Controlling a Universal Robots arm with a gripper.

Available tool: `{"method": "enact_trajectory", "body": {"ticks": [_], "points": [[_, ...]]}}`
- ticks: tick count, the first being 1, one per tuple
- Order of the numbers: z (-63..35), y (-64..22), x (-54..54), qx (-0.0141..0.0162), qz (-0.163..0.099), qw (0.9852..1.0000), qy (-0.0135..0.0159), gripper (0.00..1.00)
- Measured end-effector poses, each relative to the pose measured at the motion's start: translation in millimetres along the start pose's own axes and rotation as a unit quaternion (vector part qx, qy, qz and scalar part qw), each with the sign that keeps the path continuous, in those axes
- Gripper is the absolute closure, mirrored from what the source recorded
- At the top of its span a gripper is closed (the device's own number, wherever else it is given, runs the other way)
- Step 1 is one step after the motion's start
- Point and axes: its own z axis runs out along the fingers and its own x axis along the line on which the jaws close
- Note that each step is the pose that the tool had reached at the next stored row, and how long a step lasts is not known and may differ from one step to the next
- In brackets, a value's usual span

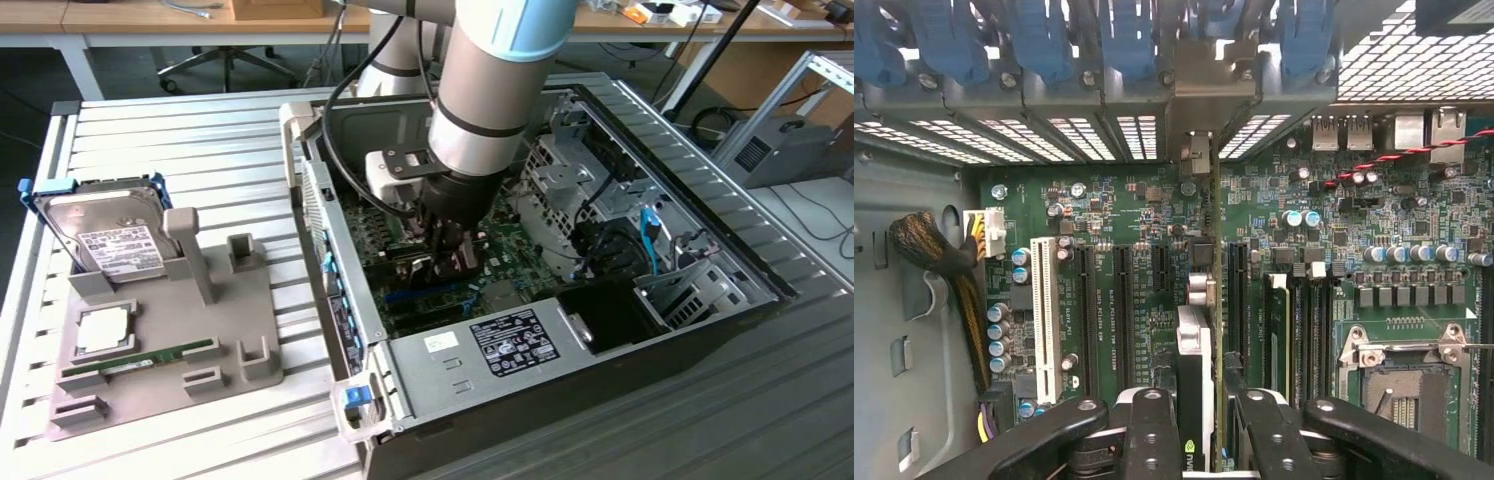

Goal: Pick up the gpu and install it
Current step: 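Insert the gpu into the slot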

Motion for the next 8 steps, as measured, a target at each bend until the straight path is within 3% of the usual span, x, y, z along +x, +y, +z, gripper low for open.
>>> {"method": "enact_trajectory", "body": {"ticks": [8], "points": [[0.5,0.0,0.0,0.0001,0.0,1.0,-0.0002,0.73]]}}
